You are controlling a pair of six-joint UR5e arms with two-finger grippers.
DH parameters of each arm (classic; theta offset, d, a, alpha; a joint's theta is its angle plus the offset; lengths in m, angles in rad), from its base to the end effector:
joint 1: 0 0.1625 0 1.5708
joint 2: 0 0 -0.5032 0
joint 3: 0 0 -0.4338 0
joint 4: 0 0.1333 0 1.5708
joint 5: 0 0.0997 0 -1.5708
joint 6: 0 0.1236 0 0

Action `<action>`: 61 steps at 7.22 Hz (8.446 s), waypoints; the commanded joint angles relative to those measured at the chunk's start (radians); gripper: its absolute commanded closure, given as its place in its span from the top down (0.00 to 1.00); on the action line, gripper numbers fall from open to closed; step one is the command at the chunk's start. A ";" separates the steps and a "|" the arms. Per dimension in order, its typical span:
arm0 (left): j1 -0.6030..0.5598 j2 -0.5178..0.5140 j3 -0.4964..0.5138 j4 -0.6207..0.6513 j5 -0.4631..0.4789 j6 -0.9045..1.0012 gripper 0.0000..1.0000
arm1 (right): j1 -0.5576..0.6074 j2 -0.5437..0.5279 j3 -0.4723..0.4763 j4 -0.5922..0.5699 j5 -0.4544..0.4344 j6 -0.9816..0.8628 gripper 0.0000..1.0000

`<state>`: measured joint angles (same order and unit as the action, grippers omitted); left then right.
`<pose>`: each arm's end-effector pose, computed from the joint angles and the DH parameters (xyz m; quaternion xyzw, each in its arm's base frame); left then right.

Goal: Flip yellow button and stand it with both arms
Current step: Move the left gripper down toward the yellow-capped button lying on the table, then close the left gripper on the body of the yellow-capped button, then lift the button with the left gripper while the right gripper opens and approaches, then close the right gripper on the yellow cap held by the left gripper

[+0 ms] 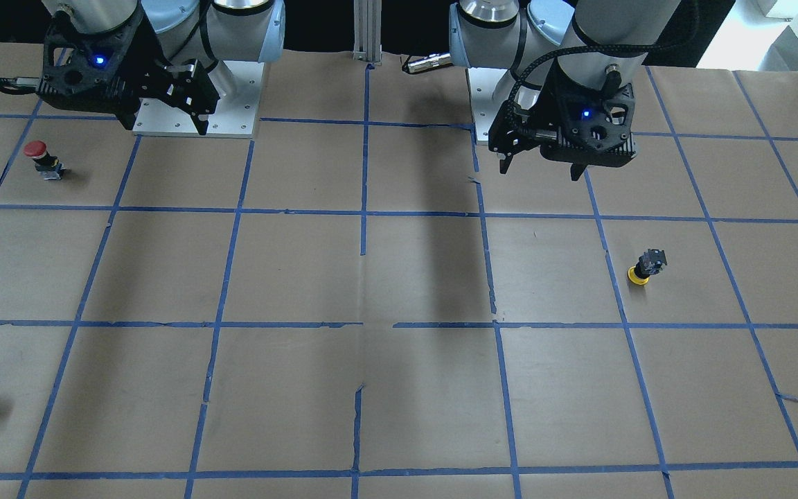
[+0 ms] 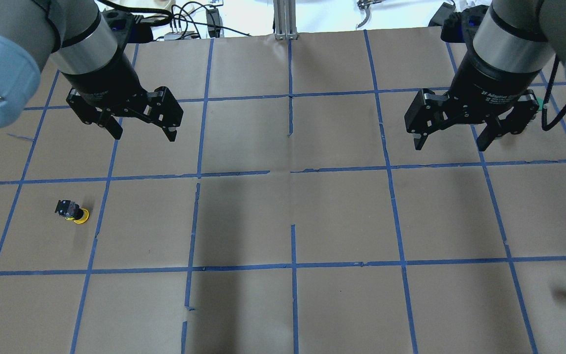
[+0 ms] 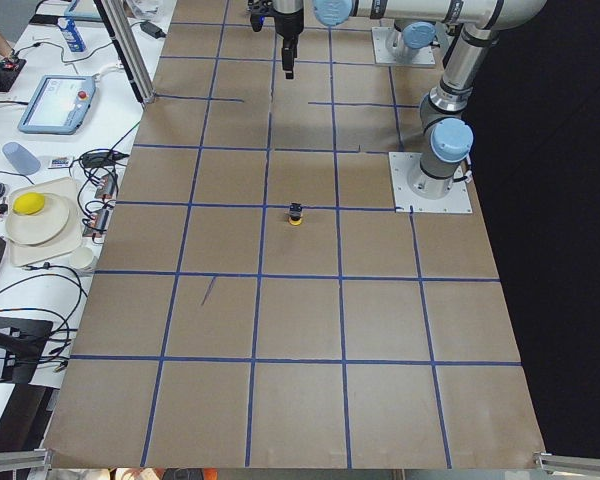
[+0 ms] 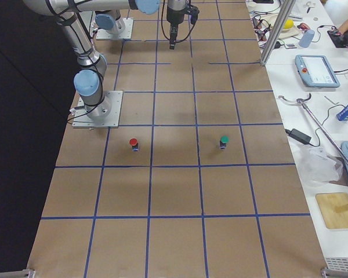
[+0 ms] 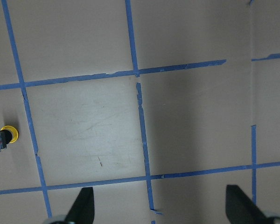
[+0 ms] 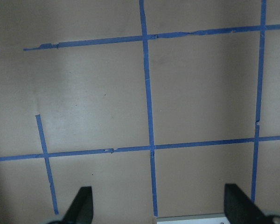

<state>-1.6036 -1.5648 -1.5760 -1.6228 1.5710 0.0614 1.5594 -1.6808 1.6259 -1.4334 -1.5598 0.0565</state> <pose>-0.1504 -0.5194 0.5375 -0.0471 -0.9986 -0.0256 0.0003 0.1293 -0.4686 0.5551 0.0341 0.9986 0.0414 0.0046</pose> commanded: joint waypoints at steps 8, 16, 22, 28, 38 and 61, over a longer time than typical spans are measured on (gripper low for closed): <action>0.109 0.006 -0.042 -0.008 0.010 0.047 1.00 | -0.016 0.006 0.002 -0.081 0.000 -0.017 1.00; 0.692 -0.046 -0.565 0.663 0.027 0.790 0.99 | -0.048 0.010 0.018 -0.096 -0.005 0.003 1.00; 0.662 -0.155 -0.572 0.790 -0.046 0.787 0.98 | -0.058 0.010 0.003 -0.095 0.045 0.261 1.00; 0.630 -0.146 -0.565 0.787 -0.034 0.796 0.02 | -0.056 0.026 0.005 -0.084 0.303 0.703 1.00; 0.597 0.046 -0.599 0.072 -0.783 0.791 0.01 | -0.177 0.067 0.034 -0.076 0.796 1.028 1.00; 0.108 -0.020 -0.596 0.152 -1.755 0.587 0.01 | -0.048 0.046 0.153 -0.133 0.923 1.097 0.86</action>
<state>-1.4954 -1.5845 -2.1721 -1.4712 -0.1852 0.6483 1.5137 -1.6344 1.7771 -1.5700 -0.6311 1.1530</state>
